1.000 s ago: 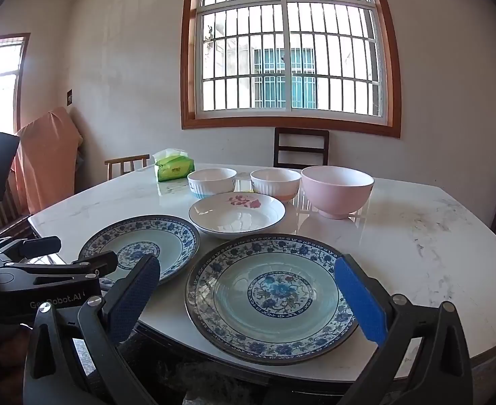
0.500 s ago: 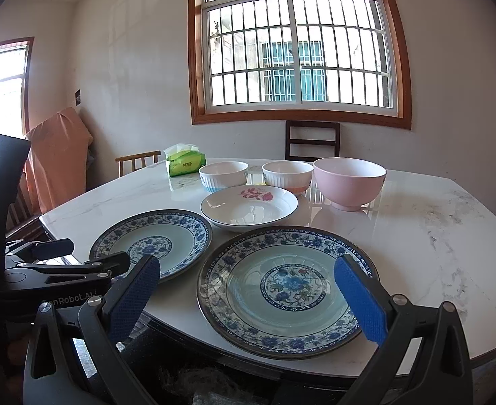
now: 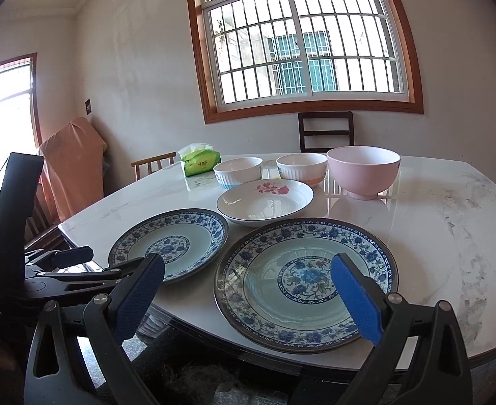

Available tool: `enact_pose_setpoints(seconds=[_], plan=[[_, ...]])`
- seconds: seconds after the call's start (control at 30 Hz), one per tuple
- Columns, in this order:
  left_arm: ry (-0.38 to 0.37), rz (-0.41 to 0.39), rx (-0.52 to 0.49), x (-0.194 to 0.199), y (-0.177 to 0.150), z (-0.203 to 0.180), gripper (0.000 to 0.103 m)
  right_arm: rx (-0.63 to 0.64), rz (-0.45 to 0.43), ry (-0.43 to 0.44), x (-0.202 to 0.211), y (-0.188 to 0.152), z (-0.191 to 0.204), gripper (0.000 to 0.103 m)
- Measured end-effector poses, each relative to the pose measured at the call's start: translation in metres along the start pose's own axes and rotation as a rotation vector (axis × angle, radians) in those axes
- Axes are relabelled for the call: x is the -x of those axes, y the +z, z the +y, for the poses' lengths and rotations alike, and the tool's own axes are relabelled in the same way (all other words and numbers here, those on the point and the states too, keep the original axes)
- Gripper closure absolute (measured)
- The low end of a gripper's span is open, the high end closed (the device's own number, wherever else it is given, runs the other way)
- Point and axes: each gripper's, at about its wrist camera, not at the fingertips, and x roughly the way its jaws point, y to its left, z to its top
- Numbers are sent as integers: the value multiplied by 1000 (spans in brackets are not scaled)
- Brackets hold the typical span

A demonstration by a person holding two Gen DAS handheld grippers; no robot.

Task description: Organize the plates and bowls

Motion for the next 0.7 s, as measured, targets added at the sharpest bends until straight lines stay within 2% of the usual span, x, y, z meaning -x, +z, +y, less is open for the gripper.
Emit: enact_pose_setpoints(seconds=[0.3,0.5,0.7], plan=[[-13,4,-12,5,-1,-5,10,2,7,-9,5,0,-4,6],[-47,10,-30,8,-1,-12,10,-3,13,-13,14,2,-9,6],[-57,9,-60,10,1,-21,10,-6,6,-28,25,8,-21,10]])
